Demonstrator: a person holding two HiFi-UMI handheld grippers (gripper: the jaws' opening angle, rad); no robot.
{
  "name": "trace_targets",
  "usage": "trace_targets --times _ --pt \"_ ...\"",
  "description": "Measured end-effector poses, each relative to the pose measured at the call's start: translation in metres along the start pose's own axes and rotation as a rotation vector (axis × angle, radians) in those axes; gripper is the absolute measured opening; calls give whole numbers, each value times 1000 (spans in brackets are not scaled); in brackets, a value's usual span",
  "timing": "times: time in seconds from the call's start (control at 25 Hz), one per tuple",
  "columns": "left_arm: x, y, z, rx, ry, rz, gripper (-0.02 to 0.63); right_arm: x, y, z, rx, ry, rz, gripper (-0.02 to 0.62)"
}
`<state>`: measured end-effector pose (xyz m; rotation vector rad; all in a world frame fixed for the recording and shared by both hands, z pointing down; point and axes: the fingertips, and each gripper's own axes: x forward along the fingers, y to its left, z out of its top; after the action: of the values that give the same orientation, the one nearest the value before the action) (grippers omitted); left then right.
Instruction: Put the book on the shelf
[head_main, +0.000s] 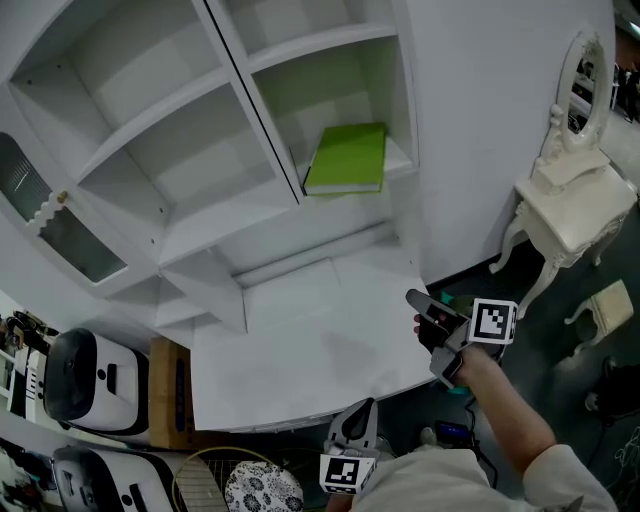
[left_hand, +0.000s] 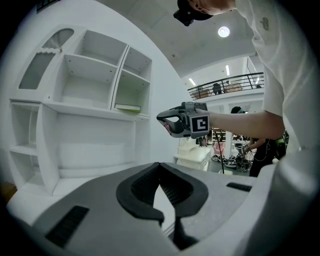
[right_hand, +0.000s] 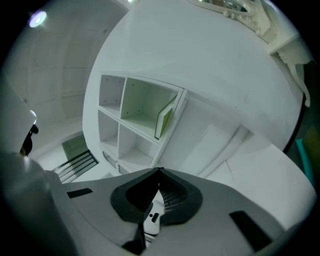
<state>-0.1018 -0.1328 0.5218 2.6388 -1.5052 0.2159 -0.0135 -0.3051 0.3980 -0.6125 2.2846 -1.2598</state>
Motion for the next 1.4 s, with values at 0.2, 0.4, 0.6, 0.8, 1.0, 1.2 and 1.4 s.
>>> trace_targets --times 0.2,0.4,0.6,0.8,1.0,1.2,1.4 --pt "3 0 1 6 8 -11 3 -22 -10 -39 -176 51 -115 17" --pt "4 2 2 0 -3 -10 3 -35 -9 -71 -405 104 -168 17" --pt "8 -2 6 -3 -7 -24 3 -46 -2 -101 -636 150 -191 17" --pt "7 -1 3 6 5 -23 3 -60 1 -129 -849 190 -218 17" --pt "5 -2 2 3 17 -24 3 -73 -7 -152 -988 249 -234 17" --pt "4 -4 1 -1 1 -24 3 -82 -11 -163 -1007 271 -229 17" --pt "1 -5 2 0 -15 -24 3 -86 -13 -167 -1035 282 -234 17"
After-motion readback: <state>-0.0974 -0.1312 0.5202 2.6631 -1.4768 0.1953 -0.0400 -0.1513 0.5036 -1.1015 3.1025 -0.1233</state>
